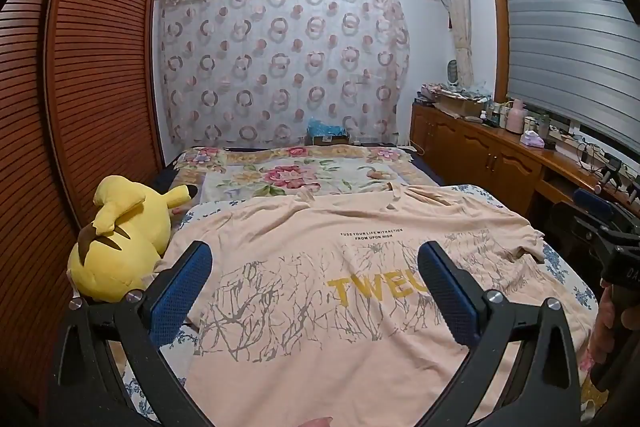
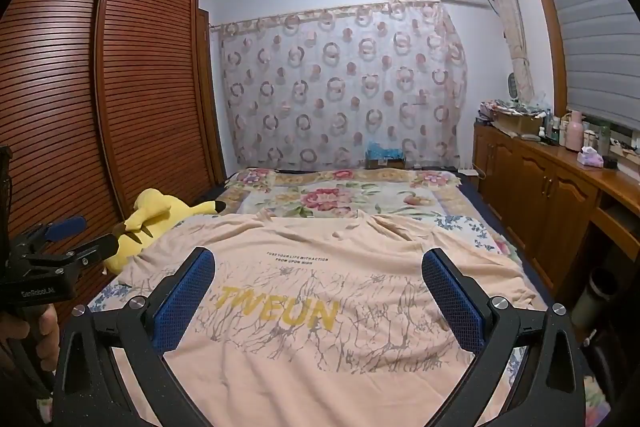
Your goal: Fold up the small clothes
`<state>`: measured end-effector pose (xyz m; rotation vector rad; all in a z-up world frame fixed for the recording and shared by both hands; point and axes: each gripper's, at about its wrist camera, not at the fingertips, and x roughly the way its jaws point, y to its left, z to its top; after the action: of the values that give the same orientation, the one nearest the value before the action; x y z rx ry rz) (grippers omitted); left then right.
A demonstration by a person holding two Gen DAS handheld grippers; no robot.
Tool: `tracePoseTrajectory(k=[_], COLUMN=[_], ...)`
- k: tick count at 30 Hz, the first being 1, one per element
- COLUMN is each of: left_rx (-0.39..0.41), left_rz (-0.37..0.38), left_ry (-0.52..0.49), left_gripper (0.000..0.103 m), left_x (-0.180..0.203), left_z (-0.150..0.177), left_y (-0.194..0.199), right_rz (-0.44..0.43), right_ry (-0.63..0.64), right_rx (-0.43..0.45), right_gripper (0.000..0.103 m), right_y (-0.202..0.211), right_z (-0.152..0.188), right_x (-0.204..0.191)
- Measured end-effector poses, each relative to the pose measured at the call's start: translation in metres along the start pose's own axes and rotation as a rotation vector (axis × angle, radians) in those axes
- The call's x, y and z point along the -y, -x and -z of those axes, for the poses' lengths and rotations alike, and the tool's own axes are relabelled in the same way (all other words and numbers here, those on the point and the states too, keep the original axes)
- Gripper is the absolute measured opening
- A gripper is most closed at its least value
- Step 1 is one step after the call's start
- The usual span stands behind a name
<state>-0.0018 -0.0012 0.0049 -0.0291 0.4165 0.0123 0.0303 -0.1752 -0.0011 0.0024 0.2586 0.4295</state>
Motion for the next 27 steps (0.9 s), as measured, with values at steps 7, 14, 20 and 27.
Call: tracePoseTrajectory(k=[7,14,20,27], left_rx=[0.002,0.004,0.006,0.009], left_rz=[0.000,0.000,0.001,0.001], left_ry=[0.000,0.001,0.000,0.000], left_gripper=[0.103,0.103,0.103,0.103], left_x=[-0.002,-0.007,-0.013,-0.013], left_z=[-0.005,-0.011,-0.016,-0.015], left_y=[0.000,0.001,0.004,0.005], right_rz=[-0.003,-0.004,-0.005,-0.005], right_ry=[0.007,0.007,0.007,0.005], right_rx=[-0.001,0.000,0.000,0.001], right_gripper=[0.103,0.103,0.103,0.103], right_y=[0.000,0.001,0.001,0.001], right_z=[-0.002,-0.003,-0.003,-0.003], right_x=[-0.004,-0.005,-0.006,-0.006])
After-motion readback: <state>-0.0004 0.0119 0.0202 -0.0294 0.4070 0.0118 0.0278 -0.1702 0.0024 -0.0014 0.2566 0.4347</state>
